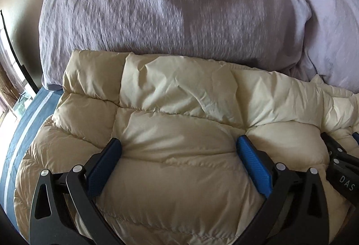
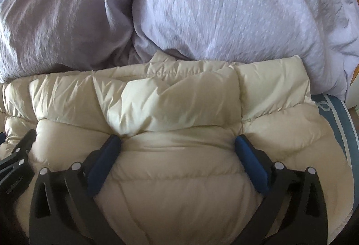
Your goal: Fold large clothes
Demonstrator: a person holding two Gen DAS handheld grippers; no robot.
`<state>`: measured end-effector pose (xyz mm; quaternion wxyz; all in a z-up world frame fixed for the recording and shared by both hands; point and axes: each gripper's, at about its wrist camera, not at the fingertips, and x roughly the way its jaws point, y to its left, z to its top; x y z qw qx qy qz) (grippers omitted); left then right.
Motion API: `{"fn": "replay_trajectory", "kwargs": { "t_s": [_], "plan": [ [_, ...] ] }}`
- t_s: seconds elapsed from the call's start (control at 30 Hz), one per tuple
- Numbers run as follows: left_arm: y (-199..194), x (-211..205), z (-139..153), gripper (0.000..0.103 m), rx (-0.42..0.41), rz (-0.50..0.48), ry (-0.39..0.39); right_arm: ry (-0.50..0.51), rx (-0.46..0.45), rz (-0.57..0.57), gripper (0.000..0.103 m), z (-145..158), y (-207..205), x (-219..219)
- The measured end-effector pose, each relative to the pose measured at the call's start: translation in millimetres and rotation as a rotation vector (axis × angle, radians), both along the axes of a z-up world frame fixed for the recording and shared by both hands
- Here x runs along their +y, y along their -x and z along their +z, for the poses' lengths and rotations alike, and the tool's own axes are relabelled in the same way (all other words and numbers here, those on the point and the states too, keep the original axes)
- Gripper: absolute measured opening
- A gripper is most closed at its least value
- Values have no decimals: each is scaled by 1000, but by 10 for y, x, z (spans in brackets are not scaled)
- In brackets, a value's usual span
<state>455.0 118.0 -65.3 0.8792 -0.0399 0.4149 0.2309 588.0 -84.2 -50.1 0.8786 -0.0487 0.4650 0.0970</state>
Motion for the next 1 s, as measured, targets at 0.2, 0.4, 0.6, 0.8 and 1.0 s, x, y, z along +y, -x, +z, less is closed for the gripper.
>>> {"fn": "replay_trajectory", "kwargs": {
  "t_s": [0.2, 0.4, 0.6, 0.8, 1.0],
  "plan": [
    [-48, -23, -48, 102, 27, -4, 10, 9, 16, 2, 101, -52, -102, 64],
    [-83, 21, -74, 102, 42, -7, 18, 7, 21, 1, 101, -112, -97, 94],
    [-101, 16, -65, 102, 46, -8, 27, -1, 24, -2, 101, -135, -123, 79],
    [-103, 44, -63, 102, 50, -7, 33, -1, 25, -4, 101, -127, -119, 80],
    [-132, 89, -73, 102, 53, -4, 41, 1, 30, -13, 101, -113, -134, 70]
  ]
}}
